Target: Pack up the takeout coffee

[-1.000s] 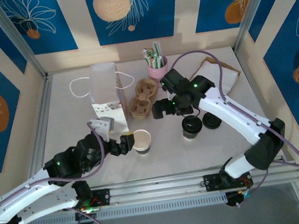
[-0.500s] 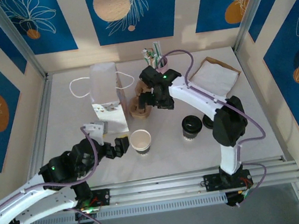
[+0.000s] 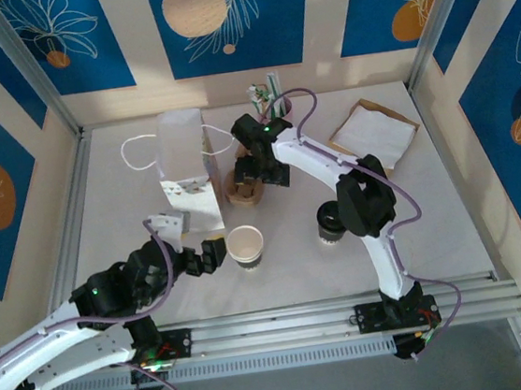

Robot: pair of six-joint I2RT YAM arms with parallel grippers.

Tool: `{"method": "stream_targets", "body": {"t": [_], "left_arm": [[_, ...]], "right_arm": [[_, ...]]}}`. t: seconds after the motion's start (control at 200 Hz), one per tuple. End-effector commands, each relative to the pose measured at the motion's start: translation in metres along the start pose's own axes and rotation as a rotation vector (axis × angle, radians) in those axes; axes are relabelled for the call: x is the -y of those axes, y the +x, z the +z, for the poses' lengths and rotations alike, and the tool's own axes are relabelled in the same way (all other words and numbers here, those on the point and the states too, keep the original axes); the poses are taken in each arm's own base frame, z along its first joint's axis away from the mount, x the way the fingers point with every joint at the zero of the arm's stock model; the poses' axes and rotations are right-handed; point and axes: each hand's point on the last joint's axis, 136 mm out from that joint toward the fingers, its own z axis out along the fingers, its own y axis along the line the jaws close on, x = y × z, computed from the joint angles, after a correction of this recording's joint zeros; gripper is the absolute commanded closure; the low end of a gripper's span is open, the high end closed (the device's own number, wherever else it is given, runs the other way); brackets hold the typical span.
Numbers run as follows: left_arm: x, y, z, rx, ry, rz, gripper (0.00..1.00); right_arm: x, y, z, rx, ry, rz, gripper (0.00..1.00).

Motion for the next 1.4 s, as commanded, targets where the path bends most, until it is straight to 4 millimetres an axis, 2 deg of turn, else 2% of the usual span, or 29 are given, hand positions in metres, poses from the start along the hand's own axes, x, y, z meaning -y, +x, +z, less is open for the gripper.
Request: {"method": "stream_targets", "body": {"t": [0.0,0.325,0.81,1.396], "left_arm": [[0.004,-0.003,0.002,0.014,0.009,0.004,0.00],[0.009,-0.007,0.004,0.011,0.015,0.015,0.00],[0.020,-0.012,0.012,0.005,0.030,0.026,0.00],[0.031,-0.010,0.024,-0.011,0.048,0.035,0.00]], "right_arm": [[0.011,0.000,0.006,-0.014,0.060,0.022,0.04],[0.030,0.011,0.021,-0.038,0.135,-0.005,0.07],[0.063,0.021,0.012,-0.033,0.223,-0.066,0.07],[0.127,0.034,-0.010,-0.043,0.295,-0.064,0.07]]}}
